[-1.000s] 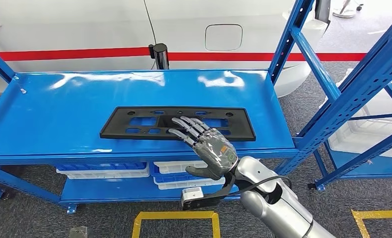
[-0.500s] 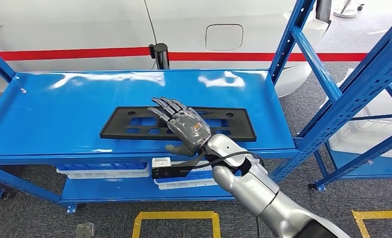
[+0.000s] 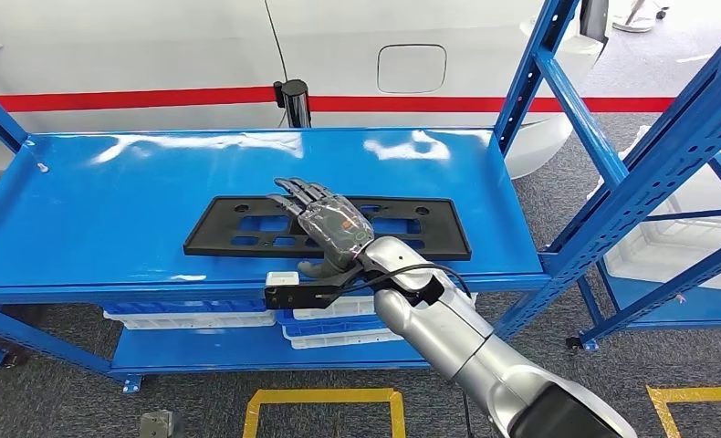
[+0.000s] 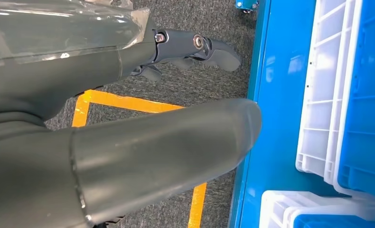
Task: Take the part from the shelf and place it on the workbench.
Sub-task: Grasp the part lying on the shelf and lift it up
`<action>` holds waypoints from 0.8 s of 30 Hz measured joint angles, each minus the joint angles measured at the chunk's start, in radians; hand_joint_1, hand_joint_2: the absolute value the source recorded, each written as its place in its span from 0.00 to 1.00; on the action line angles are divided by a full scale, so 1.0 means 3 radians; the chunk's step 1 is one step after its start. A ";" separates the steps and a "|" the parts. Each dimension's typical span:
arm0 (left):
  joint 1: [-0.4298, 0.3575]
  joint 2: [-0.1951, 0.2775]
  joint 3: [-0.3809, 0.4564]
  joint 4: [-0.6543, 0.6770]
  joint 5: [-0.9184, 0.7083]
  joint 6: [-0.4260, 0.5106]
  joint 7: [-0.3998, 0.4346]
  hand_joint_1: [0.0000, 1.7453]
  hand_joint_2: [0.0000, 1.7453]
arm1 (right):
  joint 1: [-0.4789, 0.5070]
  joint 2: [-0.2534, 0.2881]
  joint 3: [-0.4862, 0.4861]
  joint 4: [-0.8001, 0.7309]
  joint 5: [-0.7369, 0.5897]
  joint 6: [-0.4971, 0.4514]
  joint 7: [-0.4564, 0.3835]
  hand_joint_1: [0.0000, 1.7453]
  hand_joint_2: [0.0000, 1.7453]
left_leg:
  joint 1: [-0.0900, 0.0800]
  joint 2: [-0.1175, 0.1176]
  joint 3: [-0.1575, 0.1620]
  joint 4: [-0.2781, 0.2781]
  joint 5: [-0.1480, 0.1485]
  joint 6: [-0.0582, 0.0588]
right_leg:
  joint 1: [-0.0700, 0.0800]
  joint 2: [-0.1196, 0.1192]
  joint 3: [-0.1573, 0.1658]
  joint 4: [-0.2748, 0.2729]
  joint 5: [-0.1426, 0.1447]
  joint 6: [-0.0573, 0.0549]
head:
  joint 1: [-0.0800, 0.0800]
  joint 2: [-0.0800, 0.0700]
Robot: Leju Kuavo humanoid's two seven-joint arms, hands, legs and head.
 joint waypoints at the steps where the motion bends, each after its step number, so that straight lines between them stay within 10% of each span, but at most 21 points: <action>1: 0.0002 0.0000 0.0000 0.0000 0.0007 0.0001 -0.0003 0.00 0.00 | -0.0002 0.0019 0.0009 0.0033 0.0002 0.0010 0.0001 0.00 1.00 | 0.0000 0.0000 0.0000 0.0000 0.0000 0.0000 | 0.0000 0.0000 0.0000 0.0000 0.0000 0.0000 | 0.0000 0.0000; 24: 0.0056 0.0012 0.0001 0.0000 0.0073 0.0013 -0.0038 0.00 0.00 | -0.0036 0.0176 0.0113 0.0418 0.0081 -0.0124 0.0150 0.00 1.00 | 0.0000 0.0000 0.0000 0.0000 0.0000 0.0000 | 0.0000 0.0000 0.0000 0.0000 -0.0001 -0.0001 | 0.0000 0.0000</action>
